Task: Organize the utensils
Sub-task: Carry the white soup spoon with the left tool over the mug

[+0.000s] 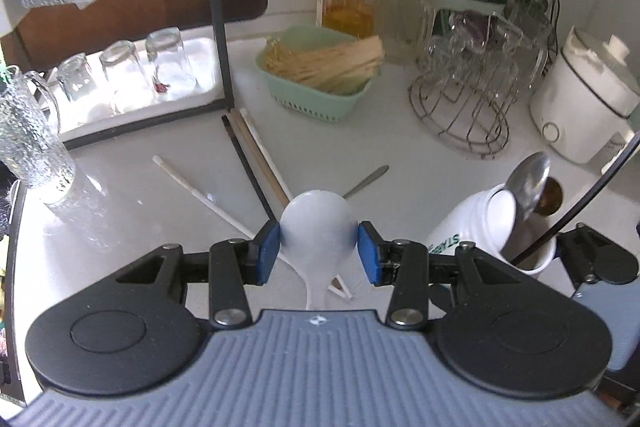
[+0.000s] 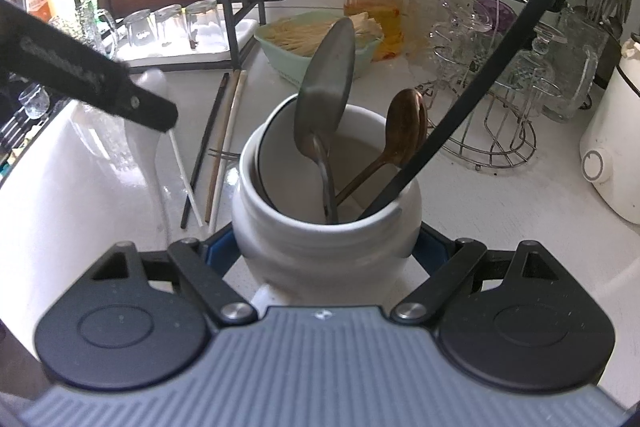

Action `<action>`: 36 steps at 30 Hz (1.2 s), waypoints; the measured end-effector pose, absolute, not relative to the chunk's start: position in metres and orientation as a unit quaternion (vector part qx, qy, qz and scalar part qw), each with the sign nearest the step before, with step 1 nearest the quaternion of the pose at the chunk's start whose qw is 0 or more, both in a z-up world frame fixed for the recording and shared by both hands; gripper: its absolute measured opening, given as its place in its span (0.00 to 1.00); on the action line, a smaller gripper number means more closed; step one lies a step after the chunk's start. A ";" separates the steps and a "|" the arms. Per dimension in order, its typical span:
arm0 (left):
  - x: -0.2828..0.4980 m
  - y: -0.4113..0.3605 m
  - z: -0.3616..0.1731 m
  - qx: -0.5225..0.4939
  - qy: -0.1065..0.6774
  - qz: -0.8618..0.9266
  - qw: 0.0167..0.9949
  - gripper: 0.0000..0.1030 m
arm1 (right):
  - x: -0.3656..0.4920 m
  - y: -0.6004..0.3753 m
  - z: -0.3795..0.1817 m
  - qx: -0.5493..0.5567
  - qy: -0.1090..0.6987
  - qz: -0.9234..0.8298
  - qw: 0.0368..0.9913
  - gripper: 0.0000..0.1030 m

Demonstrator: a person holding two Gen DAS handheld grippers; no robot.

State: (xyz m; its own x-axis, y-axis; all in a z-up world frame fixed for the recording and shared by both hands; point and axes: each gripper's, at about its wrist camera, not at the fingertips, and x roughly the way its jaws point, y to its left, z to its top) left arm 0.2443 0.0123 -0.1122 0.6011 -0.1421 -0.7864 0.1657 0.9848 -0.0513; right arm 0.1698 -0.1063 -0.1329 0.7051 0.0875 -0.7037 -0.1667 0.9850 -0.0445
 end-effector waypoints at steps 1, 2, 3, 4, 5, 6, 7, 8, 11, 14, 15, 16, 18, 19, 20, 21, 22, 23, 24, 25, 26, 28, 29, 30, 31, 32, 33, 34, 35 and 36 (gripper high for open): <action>0.242 0.012 -0.110 0.013 0.436 -0.085 0.896 0.47 | 0.170 -0.106 -0.133 -0.053 0.377 0.071 0.922 0.88; 0.240 0.012 -0.108 0.012 0.435 -0.083 0.897 0.47 | 0.169 -0.107 -0.133 -0.054 0.375 0.074 0.922 0.88; 0.238 0.011 -0.107 0.011 0.434 -0.083 0.897 0.47 | 0.169 -0.107 -0.134 -0.055 0.375 0.077 0.922 0.88; 0.237 0.011 -0.105 0.010 0.433 -0.083 0.897 0.47 | 0.170 -0.107 -0.133 -0.055 0.375 0.079 0.922 0.88; 0.236 0.010 -0.105 0.009 0.433 -0.082 0.898 0.47 | 0.170 -0.107 -0.133 -0.056 0.375 0.081 0.922 0.88; 0.235 0.009 -0.104 0.010 0.432 -0.081 0.898 0.47 | 0.171 -0.107 -0.133 -0.057 0.375 0.084 0.922 0.88; 0.234 0.008 -0.103 0.011 0.431 -0.080 0.898 0.47 | 0.171 -0.107 -0.133 -0.058 0.374 0.086 0.922 0.88; 0.233 0.007 -0.102 0.010 0.431 -0.079 0.899 0.47 | 0.171 -0.107 -0.133 -0.059 0.373 0.087 0.922 0.88; 0.230 0.005 -0.096 0.006 0.428 -0.076 0.901 0.47 | 0.170 -0.107 -0.133 -0.060 0.372 0.092 0.922 0.88; 0.226 0.001 -0.087 0.007 0.422 -0.074 0.903 0.47 | 0.171 -0.104 -0.133 -0.063 0.372 0.095 0.921 0.88; 0.224 -0.001 -0.082 0.009 0.420 -0.072 0.904 0.47 | 0.173 -0.101 -0.133 -0.065 0.372 0.096 0.921 0.88; 0.223 -0.002 -0.078 0.010 0.419 -0.070 0.905 0.47 | 0.173 -0.099 -0.134 -0.066 0.371 0.100 0.921 0.88; 0.219 -0.002 -0.068 0.003 0.415 -0.066 0.907 0.47 | 0.172 -0.095 -0.135 -0.069 0.368 0.108 0.921 0.88; 0.218 -0.002 -0.063 -0.001 0.414 -0.065 0.908 0.47 | 0.172 -0.093 -0.135 -0.070 0.367 0.113 0.921 0.88; 0.217 -0.002 -0.059 -0.004 0.412 -0.064 0.909 0.47 | 0.172 -0.091 -0.135 -0.070 0.366 0.117 0.920 0.88; 0.216 -0.002 -0.054 -0.003 0.410 -0.062 0.910 0.47 | 0.171 -0.090 -0.135 -0.071 0.366 0.120 0.920 0.88; 0.216 -0.003 -0.050 -0.001 0.408 -0.061 0.911 0.47 | 0.171 -0.089 -0.135 -0.072 0.365 0.121 0.920 0.88; 0.215 -0.003 -0.045 0.000 0.405 -0.061 0.912 0.47 | 0.171 -0.088 -0.136 -0.072 0.364 0.122 0.921 0.88; 0.215 -0.003 -0.041 0.001 0.403 -0.061 0.913 0.47 | 0.172 -0.087 -0.135 -0.072 0.364 0.123 0.920 0.88; 0.215 -0.003 -0.037 0.001 0.401 -0.061 0.914 0.47 | 0.171 -0.086 -0.135 -0.072 0.364 0.124 0.920 0.88; 0.214 -0.003 -0.033 0.000 0.399 -0.060 0.915 0.47 | 0.171 -0.086 -0.135 -0.072 0.364 0.124 0.920 0.88; 0.213 -0.001 -0.023 -0.004 0.394 -0.060 0.917 0.47 | 0.171 -0.085 -0.135 -0.072 0.364 0.125 0.920 0.88; 0.212 -0.002 -0.019 -0.006 0.391 -0.061 0.918 0.47 | 0.171 -0.084 -0.135 -0.072 0.364 0.124 0.920 0.88; 0.212 -0.003 -0.014 -0.007 0.390 -0.063 0.919 0.47 | 0.171 -0.085 -0.135 -0.072 0.364 0.125 0.920 0.88; 0.212 -0.004 -0.008 -0.007 0.388 -0.066 0.919 0.47 | 0.171 -0.084 -0.135 -0.073 0.364 0.126 0.920 0.88; 0.210 -0.005 -0.003 -0.006 0.385 -0.070 0.920 0.47 | 0.171 -0.084 -0.136 -0.073 0.364 0.126 0.920 0.88; 0.208 -0.006 0.003 -0.004 0.381 -0.074 0.921 0.47 | 0.171 -0.083 -0.136 -0.073 0.364 0.127 0.920 0.88; 0.207 -0.008 0.008 0.001 0.379 -0.077 0.922 0.47 | 0.171 -0.083 -0.136 -0.074 0.364 0.127 0.920 0.88; 0.205 -0.009 0.012 0.005 0.378 -0.079 0.922 0.47 | 0.170 -0.083 -0.136 -0.074 0.363 0.128 0.920 0.88; 0.204 -0.011 0.017 0.008 0.375 -0.082 0.923 0.47 | 0.170 -0.083 -0.136 -0.074 0.364 0.128 0.920 0.88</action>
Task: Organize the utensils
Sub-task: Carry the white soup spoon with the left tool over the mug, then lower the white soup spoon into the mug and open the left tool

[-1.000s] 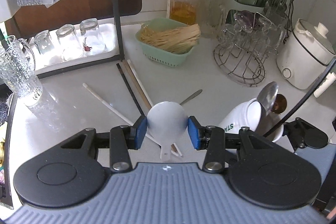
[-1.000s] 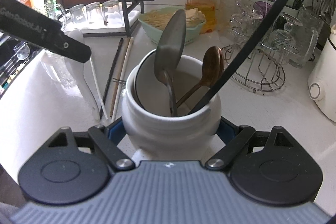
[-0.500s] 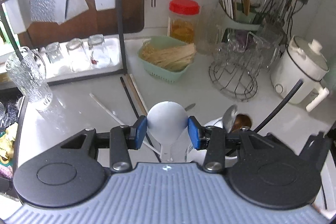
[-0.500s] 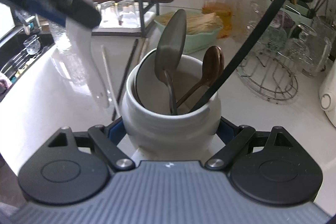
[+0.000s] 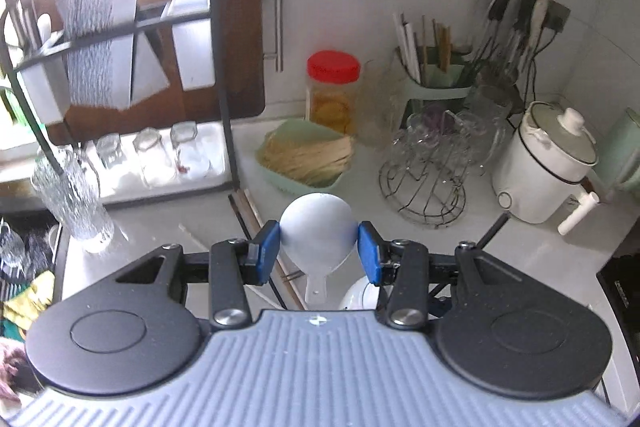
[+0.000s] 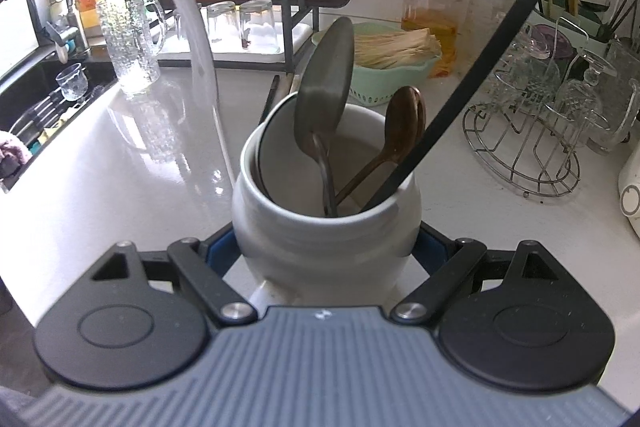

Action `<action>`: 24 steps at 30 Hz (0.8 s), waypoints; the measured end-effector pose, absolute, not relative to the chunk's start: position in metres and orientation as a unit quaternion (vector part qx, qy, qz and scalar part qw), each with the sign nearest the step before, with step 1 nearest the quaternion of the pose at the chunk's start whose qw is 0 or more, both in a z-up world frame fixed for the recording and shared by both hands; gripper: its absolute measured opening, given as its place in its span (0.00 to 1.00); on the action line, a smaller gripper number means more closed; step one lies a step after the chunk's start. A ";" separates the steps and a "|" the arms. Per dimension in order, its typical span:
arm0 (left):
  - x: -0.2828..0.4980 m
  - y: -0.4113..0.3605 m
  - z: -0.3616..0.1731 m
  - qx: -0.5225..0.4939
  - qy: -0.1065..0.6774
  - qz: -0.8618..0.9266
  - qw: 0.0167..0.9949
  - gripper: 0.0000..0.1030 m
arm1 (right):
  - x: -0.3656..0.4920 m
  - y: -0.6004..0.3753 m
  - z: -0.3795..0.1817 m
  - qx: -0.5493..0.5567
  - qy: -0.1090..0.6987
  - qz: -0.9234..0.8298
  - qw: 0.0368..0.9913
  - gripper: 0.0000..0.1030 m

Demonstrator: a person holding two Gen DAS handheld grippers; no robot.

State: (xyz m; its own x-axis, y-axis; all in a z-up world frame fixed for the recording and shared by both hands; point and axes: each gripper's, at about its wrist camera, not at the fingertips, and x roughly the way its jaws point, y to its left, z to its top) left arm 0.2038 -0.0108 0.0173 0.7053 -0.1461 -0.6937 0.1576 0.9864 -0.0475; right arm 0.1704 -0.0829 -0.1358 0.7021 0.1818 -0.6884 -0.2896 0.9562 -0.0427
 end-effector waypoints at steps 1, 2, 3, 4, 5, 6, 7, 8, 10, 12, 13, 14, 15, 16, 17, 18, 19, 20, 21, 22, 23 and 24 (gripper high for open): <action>0.202 -0.012 0.023 0.009 0.372 -0.085 0.924 0.47 | 0.171 -0.083 -0.136 -0.073 0.365 0.129 0.919 0.88; 0.200 -0.014 0.028 0.009 0.369 -0.088 0.925 0.47 | 0.171 -0.083 -0.135 -0.073 0.366 0.129 0.919 0.88; 0.198 -0.015 0.032 0.009 0.366 -0.090 0.926 0.47 | 0.170 -0.083 -0.135 -0.073 0.366 0.129 0.919 0.88; 0.197 -0.017 0.037 0.009 0.363 -0.093 0.927 0.47 | 0.170 -0.083 -0.135 -0.073 0.366 0.129 0.919 0.88; 0.196 -0.019 0.042 0.009 0.359 -0.097 0.928 0.47 | 0.170 -0.083 -0.135 -0.073 0.366 0.129 0.919 0.88; 0.195 -0.021 0.046 0.008 0.356 -0.101 0.929 0.47 | 0.170 -0.083 -0.135 -0.073 0.365 0.130 0.919 0.88; 0.194 -0.023 0.050 0.008 0.353 -0.104 0.930 0.47 | 0.170 -0.083 -0.135 -0.074 0.365 0.129 0.919 0.88; 0.193 -0.025 0.053 0.007 0.351 -0.108 0.930 0.47 | 0.170 -0.083 -0.135 -0.073 0.365 0.129 0.919 0.88; 0.191 -0.030 0.058 0.005 0.349 -0.119 0.929 0.47 | 0.170 -0.083 -0.135 -0.073 0.365 0.129 0.919 0.88; 0.190 -0.035 0.059 0.004 0.351 -0.131 0.927 0.47 | 0.169 -0.083 -0.135 -0.073 0.365 0.129 0.919 0.88; 0.190 -0.037 0.058 0.004 0.353 -0.136 0.926 0.47 | 0.169 -0.083 -0.135 -0.073 0.364 0.129 0.919 0.88; 0.190 -0.040 0.057 0.004 0.356 -0.140 0.924 0.47 | 0.169 -0.083 -0.135 -0.073 0.364 0.128 0.920 0.88; 0.190 -0.041 0.055 0.004 0.359 -0.143 0.922 0.47 | 0.169 -0.083 -0.135 -0.073 0.364 0.128 0.920 0.88; 0.190 -0.043 0.053 0.004 0.363 -0.149 0.920 0.47 | 0.169 -0.083 -0.135 -0.073 0.364 0.128 0.920 0.88; 0.191 -0.045 0.050 0.003 0.367 -0.153 0.918 0.47 | 0.169 -0.083 -0.136 -0.072 0.363 0.128 0.920 0.88; 0.193 -0.047 0.046 0.003 0.370 -0.157 0.916 0.47 | 0.169 -0.083 -0.136 -0.072 0.363 0.128 0.920 0.88; 0.195 -0.049 0.041 0.003 0.375 -0.160 0.913 0.47 | 0.169 -0.083 -0.136 -0.072 0.362 0.128 0.920 0.88; 0.196 -0.050 0.038 0.001 0.377 -0.163 0.912 0.47 | 0.169 -0.083 -0.136 -0.071 0.362 0.128 0.921 0.88; 0.197 -0.051 0.033 -0.002 0.378 -0.169 0.910 0.47 | 0.169 -0.083 -0.136 -0.071 0.360 0.128 0.921 0.88; 0.200 -0.052 0.029 -0.001 0.385 -0.173 0.907 0.47 | 0.168 -0.084 -0.136 -0.071 0.359 0.129 0.922 0.88; 0.202 -0.054 0.025 0.000 0.392 -0.176 0.903 0.47 | 0.168 -0.084 -0.137 -0.071 0.358 0.129 0.922 0.88; 0.203 -0.055 0.021 0.001 0.393 -0.180 0.902 0.47 | 0.168 -0.084 -0.137 -0.071 0.358 0.129 0.922 0.88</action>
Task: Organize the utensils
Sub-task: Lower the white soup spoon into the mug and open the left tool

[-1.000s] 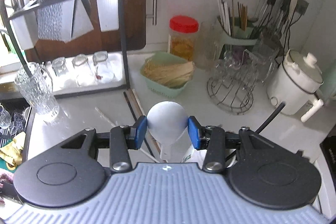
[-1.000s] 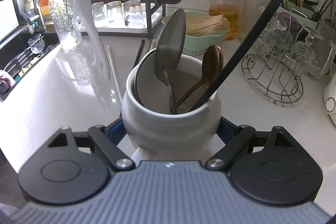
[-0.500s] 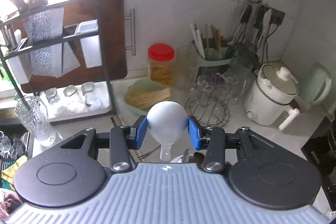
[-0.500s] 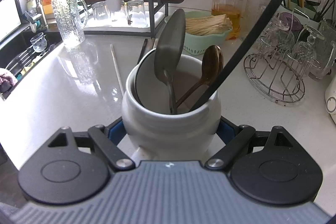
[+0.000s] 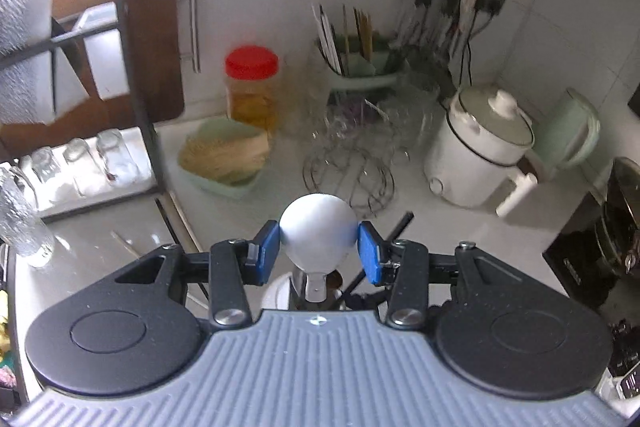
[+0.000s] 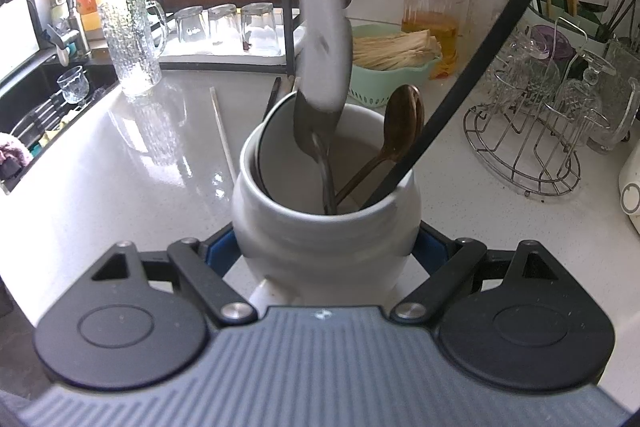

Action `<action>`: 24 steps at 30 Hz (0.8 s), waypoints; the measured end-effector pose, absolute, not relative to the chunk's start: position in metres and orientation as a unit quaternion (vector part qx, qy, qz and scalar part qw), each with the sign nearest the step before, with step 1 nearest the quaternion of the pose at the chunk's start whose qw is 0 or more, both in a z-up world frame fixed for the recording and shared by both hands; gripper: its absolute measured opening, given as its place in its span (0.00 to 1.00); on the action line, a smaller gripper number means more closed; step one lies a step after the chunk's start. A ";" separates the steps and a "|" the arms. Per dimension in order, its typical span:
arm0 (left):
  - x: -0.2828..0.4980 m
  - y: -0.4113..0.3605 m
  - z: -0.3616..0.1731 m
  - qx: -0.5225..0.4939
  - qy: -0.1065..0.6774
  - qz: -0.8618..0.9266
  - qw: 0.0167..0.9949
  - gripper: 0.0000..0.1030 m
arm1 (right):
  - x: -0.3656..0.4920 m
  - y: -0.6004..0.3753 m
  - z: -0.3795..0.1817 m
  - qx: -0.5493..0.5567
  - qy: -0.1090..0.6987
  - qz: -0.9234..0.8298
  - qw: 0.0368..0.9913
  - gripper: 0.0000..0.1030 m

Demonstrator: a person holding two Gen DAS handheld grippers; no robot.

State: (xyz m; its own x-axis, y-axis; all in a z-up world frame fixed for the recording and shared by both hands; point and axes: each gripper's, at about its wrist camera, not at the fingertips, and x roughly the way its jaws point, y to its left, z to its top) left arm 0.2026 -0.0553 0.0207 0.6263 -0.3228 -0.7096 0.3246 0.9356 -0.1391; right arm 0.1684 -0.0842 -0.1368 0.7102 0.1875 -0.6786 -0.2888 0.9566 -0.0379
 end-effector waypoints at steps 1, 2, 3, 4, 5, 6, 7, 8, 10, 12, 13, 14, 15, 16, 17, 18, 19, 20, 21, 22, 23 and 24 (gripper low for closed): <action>0.204 -0.057 0.016 0.005 0.399 -0.182 0.899 0.47 | 0.168 -0.084 -0.137 -0.071 0.358 0.129 0.922 0.88; 0.205 -0.061 0.011 0.010 0.408 -0.182 0.895 0.47 | 0.168 -0.084 -0.137 -0.071 0.358 0.129 0.922 0.88; 0.205 -0.063 0.008 0.016 0.412 -0.184 0.892 0.47 | 0.168 -0.084 -0.137 -0.071 0.358 0.129 0.922 0.88; 0.205 -0.065 0.004 0.020 0.417 -0.185 0.890 0.47 | 0.168 -0.084 -0.137 -0.071 0.357 0.130 0.922 0.88; 0.207 -0.065 0.001 0.021 0.424 -0.188 0.886 0.47 | 0.168 -0.084 -0.137 -0.071 0.357 0.130 0.922 0.88; 0.208 -0.066 -0.003 0.022 0.430 -0.191 0.882 0.47 | 0.168 -0.085 -0.137 -0.071 0.357 0.130 0.923 0.88; 0.211 -0.067 -0.006 0.024 0.437 -0.193 0.878 0.47 | 0.168 -0.085 -0.137 -0.071 0.356 0.130 0.923 0.88; 0.213 -0.068 -0.009 0.027 0.444 -0.192 0.875 0.47 | 0.168 -0.085 -0.137 -0.071 0.356 0.131 0.923 0.88; 0.218 -0.070 -0.012 0.034 0.456 -0.195 0.868 0.47 | 0.167 -0.085 -0.137 -0.071 0.355 0.131 0.923 0.88; 0.223 -0.072 -0.014 0.040 0.469 -0.194 0.861 0.47 | 0.166 -0.085 -0.138 -0.071 0.352 0.132 0.924 0.88; 0.226 -0.072 -0.014 0.042 0.476 -0.193 0.857 0.47 | 0.166 -0.085 -0.138 -0.072 0.350 0.132 0.925 0.88; 0.228 -0.073 -0.014 0.044 0.483 -0.192 0.853 0.47 | 0.165 -0.085 -0.138 -0.071 0.349 0.132 0.925 0.88; 0.230 -0.074 -0.014 0.044 0.489 -0.193 0.850 0.47 | 0.165 -0.085 -0.138 -0.071 0.348 0.132 0.925 0.88; 0.233 -0.075 -0.016 0.045 0.495 -0.193 0.846 0.47 | 0.165 -0.085 -0.139 -0.071 0.347 0.133 0.926 0.88; 0.235 -0.077 -0.017 0.047 0.503 -0.192 0.841 0.47 | 0.165 -0.085 -0.138 -0.071 0.347 0.133 0.926 0.88; 0.237 -0.077 -0.019 0.048 0.510 -0.192 0.837 0.47 | 0.165 -0.085 -0.139 -0.071 0.346 0.133 0.926 0.88; 0.239 -0.078 -0.021 0.049 0.515 -0.192 0.834 0.47 | 0.165 -0.084 -0.138 -0.071 0.347 0.133 0.926 0.88; 0.241 -0.078 -0.023 0.049 0.521 -0.190 0.831 0.47 | 0.165 -0.084 -0.139 -0.072 0.347 0.133 0.926 0.88; 0.243 -0.078 -0.026 0.048 0.528 -0.188 0.827 0.47 | 0.165 -0.084 -0.139 -0.072 0.346 0.133 0.926 0.88; 0.246 -0.077 -0.028 0.044 0.536 -0.187 0.822 0.47 | 0.165 -0.084 -0.139 -0.073 0.346 0.134 0.926 0.88; 0.247 -0.076 -0.031 0.039 0.542 -0.187 0.818 0.47 | 0.165 -0.084 -0.139 -0.074 0.345 0.135 0.926 0.88; 0.249 -0.075 -0.033 0.036 0.548 -0.186 0.815 0.47 | 0.164 -0.084 -0.139 -0.076 0.344 0.137 0.926 0.88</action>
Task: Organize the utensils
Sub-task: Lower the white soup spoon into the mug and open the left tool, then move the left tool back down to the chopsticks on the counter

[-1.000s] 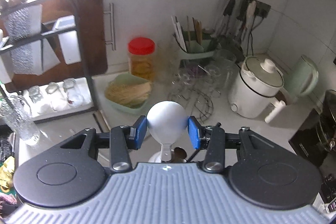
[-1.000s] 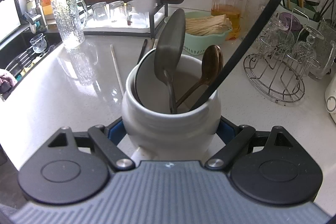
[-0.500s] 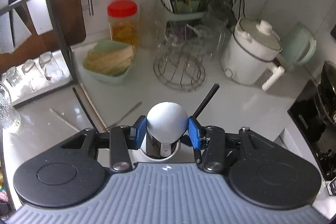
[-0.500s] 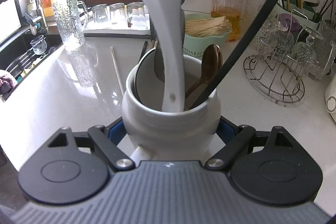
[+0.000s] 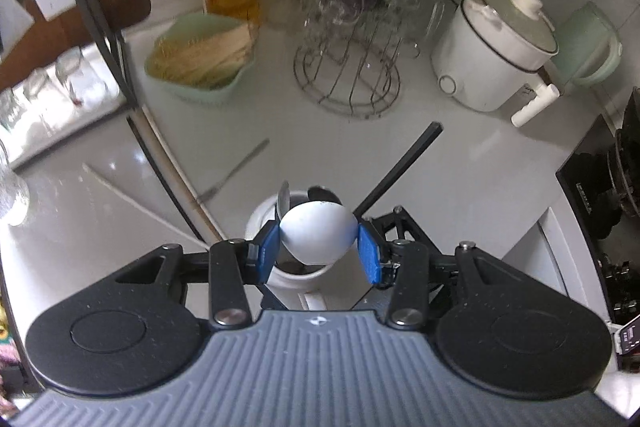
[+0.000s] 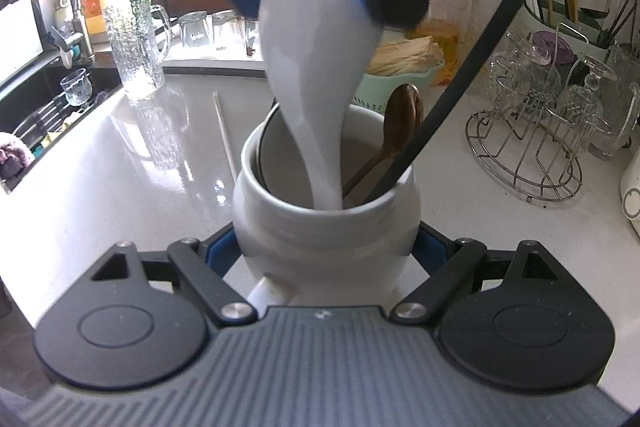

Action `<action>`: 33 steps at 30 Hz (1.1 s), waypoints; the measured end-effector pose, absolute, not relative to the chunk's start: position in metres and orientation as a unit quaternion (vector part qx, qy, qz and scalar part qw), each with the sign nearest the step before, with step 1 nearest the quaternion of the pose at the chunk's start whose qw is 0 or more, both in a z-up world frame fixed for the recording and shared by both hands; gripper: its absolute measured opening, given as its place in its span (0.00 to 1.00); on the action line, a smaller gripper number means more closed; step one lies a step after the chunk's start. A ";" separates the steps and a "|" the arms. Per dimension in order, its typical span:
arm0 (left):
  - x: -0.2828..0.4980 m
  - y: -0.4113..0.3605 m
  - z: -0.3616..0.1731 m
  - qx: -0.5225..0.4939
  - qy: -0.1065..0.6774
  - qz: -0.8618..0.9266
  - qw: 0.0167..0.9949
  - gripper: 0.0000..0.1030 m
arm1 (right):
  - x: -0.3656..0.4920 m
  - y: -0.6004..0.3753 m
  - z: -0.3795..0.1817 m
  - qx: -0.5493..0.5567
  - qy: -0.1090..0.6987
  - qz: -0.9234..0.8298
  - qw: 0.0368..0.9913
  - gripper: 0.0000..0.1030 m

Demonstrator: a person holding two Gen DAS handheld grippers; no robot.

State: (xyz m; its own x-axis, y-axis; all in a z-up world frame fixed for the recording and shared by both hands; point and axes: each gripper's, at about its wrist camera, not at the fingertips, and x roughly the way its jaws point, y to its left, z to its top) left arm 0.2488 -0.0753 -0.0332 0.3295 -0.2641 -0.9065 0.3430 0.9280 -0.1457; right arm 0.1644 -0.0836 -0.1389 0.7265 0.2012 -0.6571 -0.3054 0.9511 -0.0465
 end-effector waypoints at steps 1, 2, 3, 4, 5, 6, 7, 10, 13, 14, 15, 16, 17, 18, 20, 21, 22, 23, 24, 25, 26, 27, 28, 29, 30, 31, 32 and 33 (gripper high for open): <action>0.250 -0.075 -0.036 0.036 0.555 -0.186 0.810 0.47 | 0.164 -0.084 -0.139 -0.077 0.342 0.139 0.926 0.88; 0.252 -0.076 -0.040 0.037 0.562 -0.185 0.805 0.47 | 0.164 -0.083 -0.139 -0.077 0.342 0.139 0.926 0.88; 0.253 -0.076 -0.043 0.038 0.568 -0.185 0.801 0.47 | 0.164 -0.083 -0.139 -0.077 0.341 0.139 0.926 0.88; 0.254 -0.077 -0.045 0.040 0.571 -0.186 0.799 0.47 | 0.164 -0.083 -0.139 -0.077 0.340 0.139 0.927 0.88; 0.255 -0.077 -0.047 0.042 0.572 -0.185 0.798 0.47 | 0.164 -0.083 -0.139 -0.077 0.340 0.139 0.927 0.88; 0.256 -0.078 -0.049 0.044 0.574 -0.184 0.797 0.47 | 0.164 -0.083 -0.140 -0.077 0.339 0.139 0.927 0.88; 0.258 -0.078 -0.050 0.043 0.577 -0.183 0.795 0.47 | 0.164 -0.083 -0.140 -0.077 0.339 0.139 0.927 0.88; 0.262 -0.080 -0.054 0.046 0.581 -0.184 0.792 0.47 | 0.164 -0.083 -0.140 -0.075 0.338 0.139 0.928 0.88; 0.263 -0.083 -0.059 0.056 0.583 -0.182 0.790 0.47 | 0.164 -0.083 -0.140 -0.076 0.338 0.139 0.928 0.88; 0.263 -0.083 -0.060 0.058 0.584 -0.181 0.789 0.47 | 0.164 -0.083 -0.140 -0.075 0.338 0.139 0.928 0.88; 0.264 -0.083 -0.062 0.059 0.585 -0.180 0.789 0.47 | 0.164 -0.083 -0.140 -0.075 0.338 0.139 0.928 0.88; 0.264 -0.083 -0.063 0.061 0.585 -0.179 0.789 0.47 | 0.164 -0.083 -0.140 -0.075 0.337 0.139 0.928 0.88; 0.265 -0.083 -0.065 0.062 0.586 -0.177 0.788 0.47 | 0.164 -0.082 -0.140 -0.075 0.337 0.139 0.928 0.88; 0.265 -0.082 -0.066 0.062 0.585 -0.178 0.789 0.47 | 0.164 -0.082 -0.140 -0.075 0.337 0.139 0.928 0.88; 0.264 -0.081 -0.065 0.063 0.580 -0.178 0.793 0.47 | 0.164 -0.083 -0.140 -0.075 0.337 0.139 0.928 0.88; 0.264 -0.081 -0.064 0.065 0.577 -0.179 0.794 0.48 | 0.164 -0.083 -0.140 -0.074 0.337 0.139 0.928 0.88; 0.264 -0.081 -0.063 0.066 0.577 -0.180 0.794 0.48 | 0.164 -0.083 -0.140 -0.074 0.337 0.139 0.928 0.88; 0.264 -0.081 -0.062 0.065 0.576 -0.180 0.795 0.48 | 0.165 -0.083 -0.139 -0.074 0.337 0.139 0.928 0.88; 0.263 -0.080 -0.062 0.062 0.574 -0.180 0.796 0.48 | 0.164 -0.083 -0.139 -0.074 0.338 0.139 0.928 0.88; 0.263 -0.080 -0.061 0.060 0.573 -0.182 0.797 0.48 | 0.164 -0.083 -0.140 -0.074 0.338 0.139 0.928 0.88; 0.262 -0.080 -0.060 0.058 0.571 -0.182 0.799 0.48 | 0.164 -0.083 -0.140 -0.074 0.338 0.139 0.928 0.88; 0.261 -0.079 -0.058 0.056 0.568 -0.182 0.801 0.48 | 0.164 -0.083 -0.139 -0.074 0.338 0.139 0.928 0.88; 0.260 -0.078 -0.056 0.053 0.564 -0.183 0.804 0.48 | 0.164 -0.083 -0.139 -0.074 0.338 0.139 0.928 0.88; 0.260 -0.078 -0.054 0.050 0.560 -0.183 0.806 0.48 | 0.164 -0.083 -0.139 -0.074 0.338 0.139 0.928 0.88; 0.258 -0.078 -0.051 0.048 0.555 -0.185 0.809 0.48 | 0.164 -0.083 -0.139 -0.074 0.338 0.138 0.928 0.88; 0.257 -0.077 -0.048 0.045 0.548 -0.186 0.814 0.49 | 0.164 -0.083 -0.139 -0.074 0.338 0.139 0.928 0.88; 0.256 -0.077 -0.044 0.044 0.541 -0.187 0.819 0.49 | 0.164 -0.082 -0.139 -0.074 0.338 0.138 0.928 0.88; 0.254 -0.076 -0.041 0.043 0.533 -0.187 0.824 0.51 | 0.164 -0.083 -0.139 -0.074 0.339 0.138 0.928 0.88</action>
